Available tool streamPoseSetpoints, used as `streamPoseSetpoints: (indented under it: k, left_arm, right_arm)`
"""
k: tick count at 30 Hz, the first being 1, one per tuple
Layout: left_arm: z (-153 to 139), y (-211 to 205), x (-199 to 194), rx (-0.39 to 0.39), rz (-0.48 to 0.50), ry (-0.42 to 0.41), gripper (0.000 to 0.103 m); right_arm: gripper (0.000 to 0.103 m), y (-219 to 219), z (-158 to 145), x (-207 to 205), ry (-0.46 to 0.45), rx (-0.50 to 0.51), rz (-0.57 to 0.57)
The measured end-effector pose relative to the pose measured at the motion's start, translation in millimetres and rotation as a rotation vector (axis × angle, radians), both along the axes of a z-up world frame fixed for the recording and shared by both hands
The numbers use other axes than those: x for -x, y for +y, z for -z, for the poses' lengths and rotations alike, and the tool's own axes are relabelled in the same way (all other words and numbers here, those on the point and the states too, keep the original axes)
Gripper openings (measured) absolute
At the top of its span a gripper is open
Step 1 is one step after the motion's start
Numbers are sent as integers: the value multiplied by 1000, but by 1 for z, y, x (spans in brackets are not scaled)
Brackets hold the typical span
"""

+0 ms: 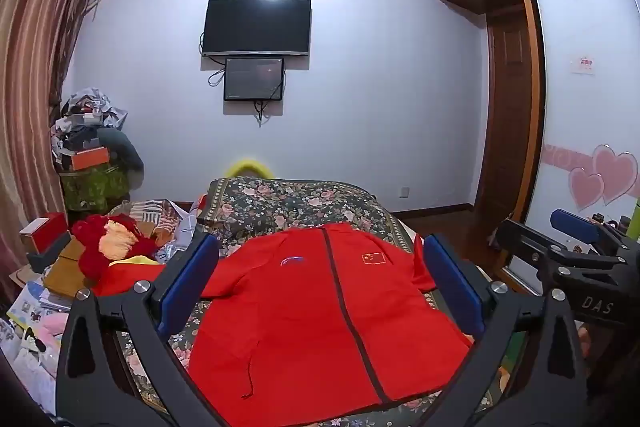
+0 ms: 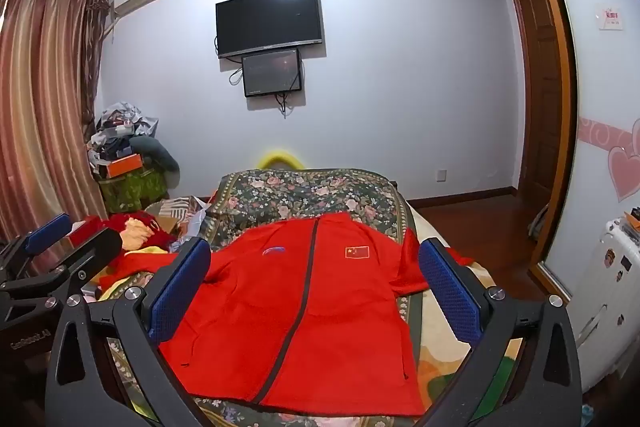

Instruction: Fold large clothes

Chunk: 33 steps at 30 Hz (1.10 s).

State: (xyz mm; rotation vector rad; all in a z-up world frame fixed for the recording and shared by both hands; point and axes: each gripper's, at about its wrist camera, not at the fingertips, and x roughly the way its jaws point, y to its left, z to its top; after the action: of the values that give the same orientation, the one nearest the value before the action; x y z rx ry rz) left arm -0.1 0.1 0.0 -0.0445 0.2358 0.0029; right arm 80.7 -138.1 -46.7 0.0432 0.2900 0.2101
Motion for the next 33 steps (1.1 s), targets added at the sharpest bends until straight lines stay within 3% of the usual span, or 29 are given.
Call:
streamPoseSetpoints:
  k: [33]
  left_arm:
    - [6, 5, -6, 8, -6, 27, 103]
  right_arm:
    - [103, 1, 2, -1, 17, -7, 3]
